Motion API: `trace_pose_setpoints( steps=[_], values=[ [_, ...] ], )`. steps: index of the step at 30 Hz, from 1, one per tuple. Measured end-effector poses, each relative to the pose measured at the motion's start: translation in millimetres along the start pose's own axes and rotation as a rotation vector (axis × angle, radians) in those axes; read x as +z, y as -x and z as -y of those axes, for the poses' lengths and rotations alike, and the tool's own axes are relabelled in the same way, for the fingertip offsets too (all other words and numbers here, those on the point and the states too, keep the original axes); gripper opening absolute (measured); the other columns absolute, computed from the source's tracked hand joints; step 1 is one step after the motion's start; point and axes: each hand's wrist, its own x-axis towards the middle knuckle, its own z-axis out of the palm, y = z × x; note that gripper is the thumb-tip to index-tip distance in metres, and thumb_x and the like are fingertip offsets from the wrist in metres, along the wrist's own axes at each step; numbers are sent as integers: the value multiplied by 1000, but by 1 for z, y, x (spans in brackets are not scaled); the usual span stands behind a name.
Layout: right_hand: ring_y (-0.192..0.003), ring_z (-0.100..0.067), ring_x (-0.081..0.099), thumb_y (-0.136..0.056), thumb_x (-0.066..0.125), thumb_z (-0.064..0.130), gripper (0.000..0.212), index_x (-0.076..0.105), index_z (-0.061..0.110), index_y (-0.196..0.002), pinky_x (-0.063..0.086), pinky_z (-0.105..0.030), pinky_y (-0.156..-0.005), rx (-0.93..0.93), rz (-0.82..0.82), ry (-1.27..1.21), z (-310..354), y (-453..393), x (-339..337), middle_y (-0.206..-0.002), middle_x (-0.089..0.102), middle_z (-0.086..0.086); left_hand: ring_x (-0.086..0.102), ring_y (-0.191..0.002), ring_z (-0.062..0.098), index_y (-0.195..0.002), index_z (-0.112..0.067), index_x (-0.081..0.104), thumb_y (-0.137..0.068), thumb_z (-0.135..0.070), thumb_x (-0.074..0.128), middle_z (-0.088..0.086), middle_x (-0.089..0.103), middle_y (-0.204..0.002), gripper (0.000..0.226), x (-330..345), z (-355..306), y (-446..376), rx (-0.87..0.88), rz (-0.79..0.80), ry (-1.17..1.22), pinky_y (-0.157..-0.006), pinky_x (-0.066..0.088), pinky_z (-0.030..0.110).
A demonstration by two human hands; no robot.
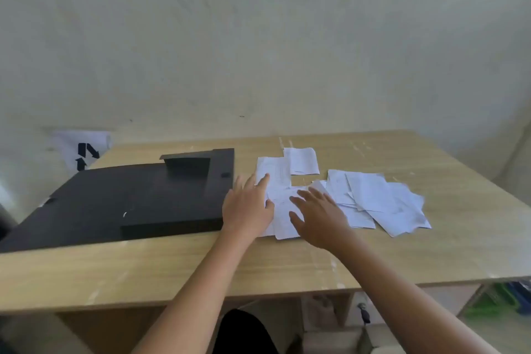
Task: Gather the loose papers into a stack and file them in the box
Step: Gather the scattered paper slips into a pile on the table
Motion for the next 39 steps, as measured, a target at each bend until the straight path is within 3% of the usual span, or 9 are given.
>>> trace_pose_setpoints(
  steps=[7,13,16,20,24,29,33,35,39],
  values=[
    [-142,-22,33,-102,36,42,45,50,22,-139,24,-35,-118,21,57,-75,-3,-17,27,-151,43,1,11,-160,32,-159,-35,33,-106,-43,37,0,25,-171,54,38,10,-35,8,75,-141,-122,24,49],
    [-130,-21,46,-100,43,44,41,58,25,-133,41,-35,-106,-4,-18,-155,-17,-42,24,-140,55,5,7,-161,25,-162,-34,29,-107,-47,35,-1,18,-173,57,63,16,-55,12,76,76,-126,22,46],
    [-127,-22,48,-98,49,33,34,62,21,-127,49,-40,-99,41,-97,-271,-39,-79,14,-133,60,3,0,-162,26,-163,-35,24,-106,-52,36,-3,11,-174,61,71,20,-58,-19,95,159,-128,16,49],
    [-127,-31,52,-95,54,16,34,64,15,-127,43,-41,-105,173,-120,-368,-70,-137,9,-137,60,-9,0,-162,28,-162,-39,25,-104,-60,34,4,8,-175,63,77,22,-62,-53,127,106,-129,10,47],
    [-132,-30,49,-94,48,6,43,59,13,-135,38,-33,-106,266,2,-394,-84,-169,13,-147,50,-11,-4,-162,27,-160,-39,30,-102,-63,35,13,4,-174,63,79,21,-61,-113,123,152,-128,5,44],
    [-131,-28,51,-92,38,-1,51,55,12,-138,44,-38,-108,282,103,-427,-80,-174,18,-148,49,-10,-2,-162,25,-159,-42,32,-100,-67,34,5,11,-174,64,78,21,-61,-100,121,179,-129,5,47],
    [-115,-31,61,-87,52,1,38,69,9,-121,52,-44,-97,238,123,-455,-71,-157,19,-129,66,-9,3,-161,26,-157,-41,36,-100,-66,33,-6,23,-170,62,76,19,-62,-83,115,173,-129,9,49],
    [-103,-31,65,-87,48,-1,37,72,10,-113,56,-46,-90,217,132,-426,-70,-152,19,-118,70,-11,-1,-161,28,-158,-40,34,-102,-65,32,-13,23,-170,62,74,18,-60,-73,131,169,-129,5,47],
    [-98,-26,62,-88,42,-8,54,59,14,-135,57,-37,-83,271,55,-473,-77,-158,20,-138,57,-13,-4,-161,29,-163,-35,25,-104,-61,31,-16,20,-171,65,72,17,-59,-59,136,183,-129,4,45]
  ],
)
